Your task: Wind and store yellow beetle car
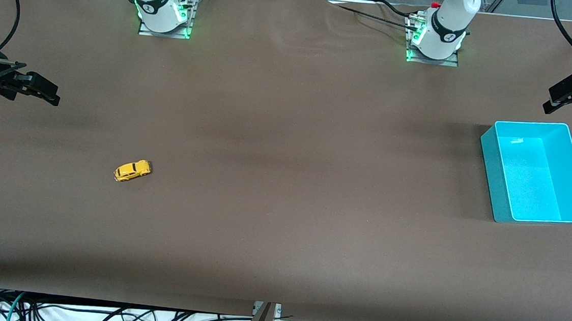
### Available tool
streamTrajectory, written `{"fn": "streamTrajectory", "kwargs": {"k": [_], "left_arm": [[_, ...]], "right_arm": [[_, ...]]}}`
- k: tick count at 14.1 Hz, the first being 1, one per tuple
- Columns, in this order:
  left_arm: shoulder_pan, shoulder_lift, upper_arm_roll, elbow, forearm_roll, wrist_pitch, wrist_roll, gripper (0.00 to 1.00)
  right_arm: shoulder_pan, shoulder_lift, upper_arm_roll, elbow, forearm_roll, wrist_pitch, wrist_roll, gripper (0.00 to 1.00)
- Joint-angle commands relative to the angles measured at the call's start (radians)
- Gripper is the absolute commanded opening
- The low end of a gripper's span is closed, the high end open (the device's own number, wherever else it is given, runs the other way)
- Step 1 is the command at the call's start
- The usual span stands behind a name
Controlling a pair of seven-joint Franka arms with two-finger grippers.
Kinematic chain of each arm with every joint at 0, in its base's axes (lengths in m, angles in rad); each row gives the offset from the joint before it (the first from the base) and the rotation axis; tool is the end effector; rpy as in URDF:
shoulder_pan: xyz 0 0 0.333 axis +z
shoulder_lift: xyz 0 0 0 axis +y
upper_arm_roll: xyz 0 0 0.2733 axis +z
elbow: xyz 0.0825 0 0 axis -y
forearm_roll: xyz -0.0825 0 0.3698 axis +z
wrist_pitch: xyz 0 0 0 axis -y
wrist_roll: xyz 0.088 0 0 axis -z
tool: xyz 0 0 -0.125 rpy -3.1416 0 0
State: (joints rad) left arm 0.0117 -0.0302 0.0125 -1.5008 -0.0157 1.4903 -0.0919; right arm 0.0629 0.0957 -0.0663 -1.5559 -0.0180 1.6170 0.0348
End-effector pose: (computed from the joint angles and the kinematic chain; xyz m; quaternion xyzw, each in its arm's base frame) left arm 0.5242 0.0107 0.6045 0.9983 0.0573 0.0096 0.0083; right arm 0.5671 -0.0027 0.5217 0.9996 -0.0184 -0.0170 0.0124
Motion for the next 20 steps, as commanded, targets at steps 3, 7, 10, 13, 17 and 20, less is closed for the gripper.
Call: {"fn": "streamTrajectory", "kwargs": {"k": [3,7,10,13,17,20], "left_arm": [[0.005,0.013,-0.005,0.027,-0.009,-0.016,0.004,1.00],[0.005,0.013,-0.005,0.028,-0.009,-0.016,0.004,1.00],[0.005,0.013,-0.005,0.027,-0.009,-0.016,0.004,1.00],[0.005,0.013,-0.005,0.024,-0.009,-0.025,0.004,1.00],[0.004,0.023,-0.005,0.027,-0.015,-0.024,0.004,1.00],[0.005,0.023,-0.005,0.028,-0.013,-0.024,0.006,1.00]], "right_arm": [[-0.003,0.010,0.000,0.025,-0.008,-0.006,-0.010,0.99],[-0.003,0.010,0.000,0.025,-0.006,-0.006,-0.010,0.99],[-0.005,0.010,0.000,0.025,-0.006,-0.006,-0.010,0.99],[0.005,0.031,0.005,0.025,-0.016,-0.005,-0.006,0.99],[0.032,0.064,0.005,0.022,-0.023,-0.034,0.010,0.99],[0.044,0.114,0.005,0.004,-0.025,-0.058,-0.071,0.99]]}}
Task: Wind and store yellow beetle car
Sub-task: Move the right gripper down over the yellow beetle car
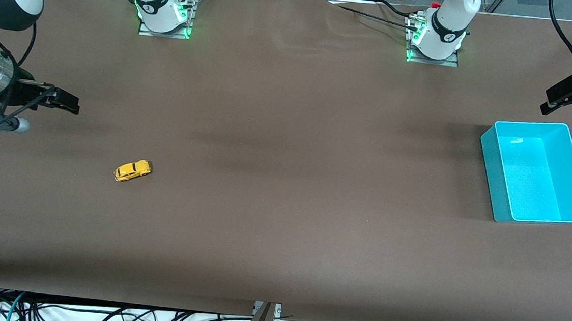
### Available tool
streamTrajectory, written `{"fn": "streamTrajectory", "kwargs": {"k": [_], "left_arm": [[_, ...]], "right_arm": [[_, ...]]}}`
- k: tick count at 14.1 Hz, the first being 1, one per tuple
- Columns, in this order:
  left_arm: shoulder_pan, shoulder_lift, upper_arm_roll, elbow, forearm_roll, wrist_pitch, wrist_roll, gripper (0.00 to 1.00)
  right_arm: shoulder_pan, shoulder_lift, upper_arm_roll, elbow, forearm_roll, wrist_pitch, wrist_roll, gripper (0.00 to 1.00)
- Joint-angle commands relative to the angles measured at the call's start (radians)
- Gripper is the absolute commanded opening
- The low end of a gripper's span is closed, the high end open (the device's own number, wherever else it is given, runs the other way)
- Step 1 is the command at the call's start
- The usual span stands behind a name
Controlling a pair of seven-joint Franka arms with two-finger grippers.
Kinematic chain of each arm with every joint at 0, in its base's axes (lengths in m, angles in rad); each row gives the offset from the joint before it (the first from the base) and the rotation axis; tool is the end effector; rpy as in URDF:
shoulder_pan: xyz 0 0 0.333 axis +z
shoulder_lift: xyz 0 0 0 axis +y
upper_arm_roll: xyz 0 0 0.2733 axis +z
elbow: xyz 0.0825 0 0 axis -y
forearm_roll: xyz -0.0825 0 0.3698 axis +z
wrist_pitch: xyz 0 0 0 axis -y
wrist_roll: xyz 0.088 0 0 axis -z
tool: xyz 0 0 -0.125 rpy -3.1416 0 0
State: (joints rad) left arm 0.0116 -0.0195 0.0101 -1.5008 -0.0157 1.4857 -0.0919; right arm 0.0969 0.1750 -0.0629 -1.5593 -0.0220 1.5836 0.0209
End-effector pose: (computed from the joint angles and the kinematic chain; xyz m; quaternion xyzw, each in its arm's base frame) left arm 0.5266 0.0094 0.5985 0.9984 0.0561 0.0019 0.0080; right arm 0.5750 0.0189 0.4724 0.9970 0.0076 -0.0746 0.0185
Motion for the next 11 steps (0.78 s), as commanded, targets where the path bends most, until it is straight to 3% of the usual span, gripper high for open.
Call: {"fn": "streamTrajectory", "kwargs": {"k": [1,6,11], "left_arm": [[0.005,0.012,-0.002,0.028,-0.012,-0.019,0.006,1.00],[0.005,0.012,-0.002,0.028,-0.010,-0.021,0.003,1.00],[0.004,0.013,-0.002,0.028,-0.012,-0.019,0.004,1.00]], "right_arm": [[0.020,0.058,0.001,0.005,-0.030,-0.022,-0.166,0.99],[0.023,0.159,0.001,0.002,-0.027,0.082,-0.692,0.99],[0.011,0.216,0.000,-0.030,-0.019,0.146,-0.952,0.99]]}}
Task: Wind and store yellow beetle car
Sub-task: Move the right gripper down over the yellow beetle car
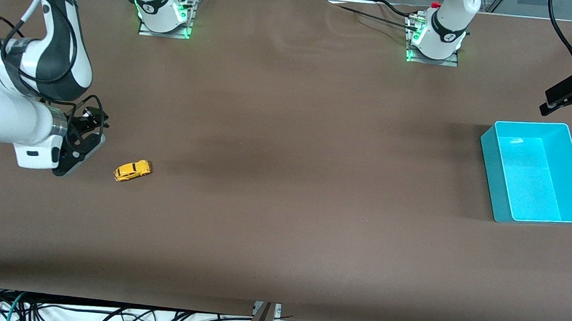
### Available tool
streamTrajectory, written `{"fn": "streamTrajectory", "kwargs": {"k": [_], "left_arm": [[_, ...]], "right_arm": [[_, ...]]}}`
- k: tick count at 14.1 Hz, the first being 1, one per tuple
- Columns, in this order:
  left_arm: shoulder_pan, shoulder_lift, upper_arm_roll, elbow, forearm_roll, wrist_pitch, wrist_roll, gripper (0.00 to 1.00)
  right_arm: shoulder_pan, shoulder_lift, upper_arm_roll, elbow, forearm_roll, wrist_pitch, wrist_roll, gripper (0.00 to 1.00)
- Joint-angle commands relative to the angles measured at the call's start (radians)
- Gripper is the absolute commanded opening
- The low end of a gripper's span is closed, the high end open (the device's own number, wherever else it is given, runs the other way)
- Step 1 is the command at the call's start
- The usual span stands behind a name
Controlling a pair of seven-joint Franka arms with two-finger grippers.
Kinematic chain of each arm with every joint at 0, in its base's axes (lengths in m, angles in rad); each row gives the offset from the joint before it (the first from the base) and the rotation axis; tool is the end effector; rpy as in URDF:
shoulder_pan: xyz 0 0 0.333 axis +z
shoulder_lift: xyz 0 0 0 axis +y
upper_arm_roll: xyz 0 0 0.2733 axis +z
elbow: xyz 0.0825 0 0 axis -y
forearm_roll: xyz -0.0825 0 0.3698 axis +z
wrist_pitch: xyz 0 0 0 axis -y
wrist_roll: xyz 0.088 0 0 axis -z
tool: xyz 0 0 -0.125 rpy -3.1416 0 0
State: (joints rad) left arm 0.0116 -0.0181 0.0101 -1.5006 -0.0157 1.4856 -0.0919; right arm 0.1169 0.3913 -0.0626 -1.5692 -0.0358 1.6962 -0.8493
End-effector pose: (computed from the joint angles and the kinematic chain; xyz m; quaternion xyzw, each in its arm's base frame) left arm 0.5269 0.0094 0.5978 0.9984 0.0561 0.0013 0.0080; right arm 0.6054 0.0321 0.3469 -0.8891 -0.4374 0.1325 0.0237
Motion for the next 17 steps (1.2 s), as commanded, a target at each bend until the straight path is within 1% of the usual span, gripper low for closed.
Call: {"fn": "streamTrajectory", "kwargs": {"k": [1,4,7,9,11,13,14,15,17], "left_arm": [[0.004,0.012,-0.002,0.028,-0.010,-0.019,0.004,1.00],[0.004,0.012,-0.002,0.028,-0.010,-0.019,0.006,1.00],[0.004,0.012,-0.002,0.028,-0.012,-0.018,0.006,1.00],[0.004,0.012,-0.002,0.028,-0.010,-0.019,0.006,1.00],[0.004,0.014,-0.002,0.028,-0.010,-0.018,0.006,1.00],[0.004,0.014,-0.002,0.028,-0.012,-0.019,0.006,1.00],[0.004,0.014,-0.002,0.028,-0.012,-0.018,0.006,1.00],[0.004,0.014,-0.002,0.028,-0.012,-0.018,0.006,1.00],[0.004,0.014,-0.002,0.028,-0.010,-0.019,0.006,1.00]], "right_arm": [[-0.011,0.000,-0.002,-0.049,-0.006,0.072,-0.117,0.99],[-0.020,0.003,-0.002,-0.142,-0.003,0.207,-0.339,0.99],[-0.022,0.003,-0.002,-0.253,0.003,0.417,-0.587,0.99],[-0.022,0.003,-0.002,-0.313,0.010,0.525,-0.658,0.99],[-0.022,0.027,0.000,-0.324,0.010,0.594,-0.720,0.99],[-0.025,0.059,0.001,-0.324,0.016,0.631,-0.735,0.99],[-0.025,0.070,0.001,-0.324,0.029,0.645,-0.767,0.99],[-0.026,0.083,0.001,-0.324,0.066,0.657,-0.831,0.99],[-0.031,0.121,0.000,-0.315,0.192,0.666,-0.978,0.99]]}}
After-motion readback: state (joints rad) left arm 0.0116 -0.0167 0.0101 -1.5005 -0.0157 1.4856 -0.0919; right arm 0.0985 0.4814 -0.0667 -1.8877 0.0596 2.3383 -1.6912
